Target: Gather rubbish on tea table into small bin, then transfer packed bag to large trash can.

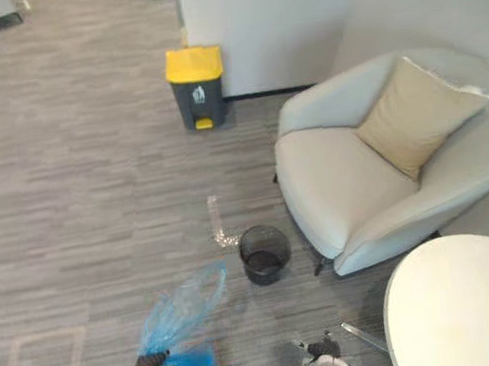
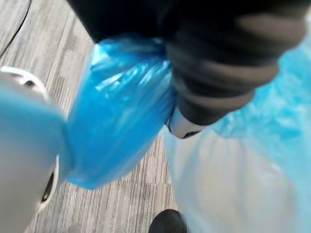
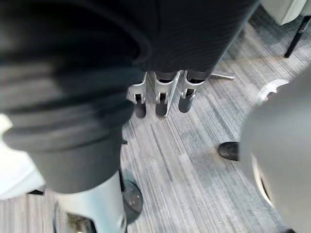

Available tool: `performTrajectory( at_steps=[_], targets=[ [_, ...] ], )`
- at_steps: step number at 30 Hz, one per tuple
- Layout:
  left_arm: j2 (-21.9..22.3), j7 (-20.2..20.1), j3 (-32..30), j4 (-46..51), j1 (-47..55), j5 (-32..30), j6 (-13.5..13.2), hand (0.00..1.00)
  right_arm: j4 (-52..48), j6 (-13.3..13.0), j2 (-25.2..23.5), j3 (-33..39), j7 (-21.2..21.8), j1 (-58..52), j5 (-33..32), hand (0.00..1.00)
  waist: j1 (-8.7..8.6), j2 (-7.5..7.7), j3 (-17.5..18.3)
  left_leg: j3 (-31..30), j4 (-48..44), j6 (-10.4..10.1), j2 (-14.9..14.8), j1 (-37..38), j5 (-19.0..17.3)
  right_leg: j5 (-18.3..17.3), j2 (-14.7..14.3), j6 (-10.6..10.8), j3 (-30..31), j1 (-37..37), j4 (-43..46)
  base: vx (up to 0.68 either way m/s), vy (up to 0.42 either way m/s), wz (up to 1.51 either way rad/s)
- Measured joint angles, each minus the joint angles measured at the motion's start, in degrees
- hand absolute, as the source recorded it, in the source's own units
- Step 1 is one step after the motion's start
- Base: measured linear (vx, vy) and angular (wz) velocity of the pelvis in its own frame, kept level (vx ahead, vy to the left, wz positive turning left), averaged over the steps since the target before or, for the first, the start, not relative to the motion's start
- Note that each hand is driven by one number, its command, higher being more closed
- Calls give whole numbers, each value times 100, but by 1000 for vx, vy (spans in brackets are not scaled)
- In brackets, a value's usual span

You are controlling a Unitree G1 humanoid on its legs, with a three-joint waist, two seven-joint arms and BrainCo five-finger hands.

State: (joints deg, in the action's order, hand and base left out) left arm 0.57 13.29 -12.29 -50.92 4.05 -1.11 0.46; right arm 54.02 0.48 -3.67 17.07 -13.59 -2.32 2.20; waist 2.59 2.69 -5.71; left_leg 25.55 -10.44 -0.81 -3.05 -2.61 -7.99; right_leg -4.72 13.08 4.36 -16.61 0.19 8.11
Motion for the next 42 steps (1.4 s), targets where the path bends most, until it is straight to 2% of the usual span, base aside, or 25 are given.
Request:
performTrajectory(
  at_steps=[6, 8, 13, 15, 16, 17, 18, 19, 22, 25, 26, 27, 28, 29, 30, 31, 32, 33, 35, 37, 38, 39, 40, 41, 42],
  targets=[
    [-102, -6, 4, -264, 1, -96, -2, 100, 198, -4, -6, 120, 5, 32, 4, 0, -13, 24, 126, -206, 971, 12, 300, 217, 565, 119, -8, 17, 2, 12, -262, -23, 33, 19],
    [-176, -7, 3, -415, 10, -104, 0, 100, 221, -2, -18, 257, 7, 68, 7, 0, -11, -7, 132, -294, 1663, 14, 454, 477, 959, -2, -9, 168, -56, 7, -273, -23, -17, 15],
    [-229, -7, 3, -486, 13, -102, -2, 100, 329, 4, -8, 358, 5, 127, 17, 0, 33, 46, 113, -559, 1677, 57, 541, 469, 929, -185, 121, 242, -289, 117, -203, 36, 8, 30],
    [-250, -6, 3, -483, 7, -102, -6, 100, 315, 1, -7, 418, 6, 171, 21, 0, 60, 132, 84, -606, 1645, 125, 704, 456, 735, -313, 331, 288, -427, 145, -12, 136, 112, 37],
    [-188, -6, 4, -486, 9, -101, -3, 100, 300, 1, 23, 415, 12, 162, 18, 0, 37, 92, 33, -912, 1649, 188, 774, 489, 583, -403, 450, 5, -349, 42, 694, 111, 69, 42],
    [-170, -7, 6, -485, 15, -101, -2, 100, 294, 2, 24, 415, 12, 153, 17, 0, 25, 48, 24, -987, 1595, 232, 755, 475, 546, -349, 464, -125, -235, -86, 1000, 172, 124, 80],
    [-160, -7, 55, -459, -7, -101, -7, 100, 142, -12, 47, 393, 13, 135, 14, 0, -68, -97, -17, -1246, 1338, 305, 624, 467, 400, -53, 370, -523, 300, -534, 1992, 156, 101, 78],
    [-160, -7, 59, -457, 7, -102, -4, 100, 93, -28, 84, 378, 11, 137, 7, 0, -86, -151, -21, -1390, 1188, 327, 526, 467, 286, -140, 231, -437, 576, -718, 2262, 216, 103, 82],
    [-238, -2, 41, -416, -3, -102, 2, 100, 103, -29, -25, 335, 7, 124, 6, 0, -58, -23, -71, -1837, 878, 398, 335, 568, -37, -891, -444, -195, 820, -1200, 2685, 291, 20, 61],
    [-189, -3, 29, -415, -72, -101, 7, 100, 75, -57, -21, 432, 5, 121, 2, 0, -100, -19, -94, -2056, 759, 349, 351, 921, -345, -953, -887, -159, 746, -1711, 2441, 437, -4, 57],
    [-176, -5, 29, -416, -86, -101, 6, 100, 76, -60, -22, 463, 4, 120, 4, 0, -114, -19, -94, -2115, 766, 328, 375, 952, -383, -929, -929, -205, 744, -1724, 2368, 446, -37, 78],
    [-114, -13, 28, -417, -120, -101, 5, 100, 71, -59, -27, 534, 3, 124, 6, 0, -201, -18, -92, -2324, 768, 290, 445, 1175, -555, -820, -987, -393, 718, -1805, 2182, 474, -52, 80],
    [-74, -16, 25, -414, -119, -101, 3, 100, 68, -58, -26, 552, 2, 121, 5, 0, -238, -20, -82, -2408, 754, 242, 472, 1301, -639, -735, -1009, -457, 668, -1799, 2055, 685, -88, 114],
    [-37, -27, -41, -398, -91, -107, -2, 100, 98, -43, -41, 561, 8, 91, 11, 0, -263, 87, 11, -2471, 453, 80, 536, 1408, -846, -471, -1018, -683, 533, -1697, 1680, 621, -86, 79],
    [39, -27, -45, -385, -123, -103, 10, 100, 95, -28, -14, 560, 14, 95, 15, 0, -250, -67, 39, -2416, -99, -65, 391, 1229, -1007, -532, -1047, -668, 396, -1550, 1659, 742, -92, 77],
    [108, -61, -117, -357, -168, -103, 5, 100, 44, -36, 7, 513, 2, 106, 15, 0, -260, -225, 49, -2249, -1575, -324, 270, 574, -1054, -526, -1106, -696, 328, -1287, 1418, 487, -60, 34],
    [144, -86, -160, -354, -175, -103, 5, 100, 37, -38, 26, 494, 2, 109, 15, 0, -254, -274, 51, -2182, -2026, -432, 224, 378, -985, -528, -1150, -700, 333, -1164, 1323, 648, -61, 17],
    [248, -118, -262, -263, -171, -97, 5, 100, 43, 3, 44, 364, 2, 170, 9, 0, -206, -391, -21, -1899, -3506, -614, -68, -188, -711, -587, -1280, -781, 479, -651, 894, 633, -39, -16],
    [254, -120, -311, -161, -204, -96, 15, 100, 71, 45, -33, 286, 3, 272, -8, 0, -164, -368, -181, -1429, -4254, -120, -358, -588, -1018, -631, -1315, -851, 785, 156, 448, 614, 16, -29],
    [267, -122, -287, -17, -243, -96, -8, 100, 76, 68, -78, 283, 4, 403, -13, 0, -57, -255, -254, -1153, -3941, 23, -418, -987, -1218, -642, -1163, -868, 944, 476, 429, 451, 90, -49],
    [279, -121, -250, 65, -263, -96, -10, 100, 72, 66, -76, 298, -2, 458, -13, 0, -28, -209, -281, -1049, -3234, 14, -433, -1264, -1222, -657, -1007, -842, 1015, 569, 557, 414, 137, -61],
    [290, -121, -245, 97, -262, -96, -14, 100, 67, 64, -75, 300, -6, 477, -13, 0, -22, -207, -283, -1076, -2828, 26, -431, -1381, -1150, -694, -935, -780, 1077, 585, 655, 403, 200, -65],
    [308, -116, -232, 100, -262, -96, -21, 100, 65, 58, -78, 298, -7, 442, -13, 0, 14, -263, -240, -1327, -1827, -4, -442, -1534, -599, -853, -860, -515, 1212, 608, 859, 499, 314, -79],
    [335, -119, -207, 53, -271, -89, -19, 100, 100, 64, -60, 278, 0, 392, -18, 0, 70, -375, -187, -1541, -1310, -112, -499, -1536, 360, -1110, -842, -132, 1413, 645, 988, 418, 270, -72],
    [281, -113, -246, 17, -328, -91, -12, 100, 152, 105, -10, 180, 28, 379, -22, 0, 75, -236, -163, -1483, -1395, -83, -353, -1515, 281, -1167, -673, -82, 1507, 678, 1011, 513, 340, -39]
  ],
)
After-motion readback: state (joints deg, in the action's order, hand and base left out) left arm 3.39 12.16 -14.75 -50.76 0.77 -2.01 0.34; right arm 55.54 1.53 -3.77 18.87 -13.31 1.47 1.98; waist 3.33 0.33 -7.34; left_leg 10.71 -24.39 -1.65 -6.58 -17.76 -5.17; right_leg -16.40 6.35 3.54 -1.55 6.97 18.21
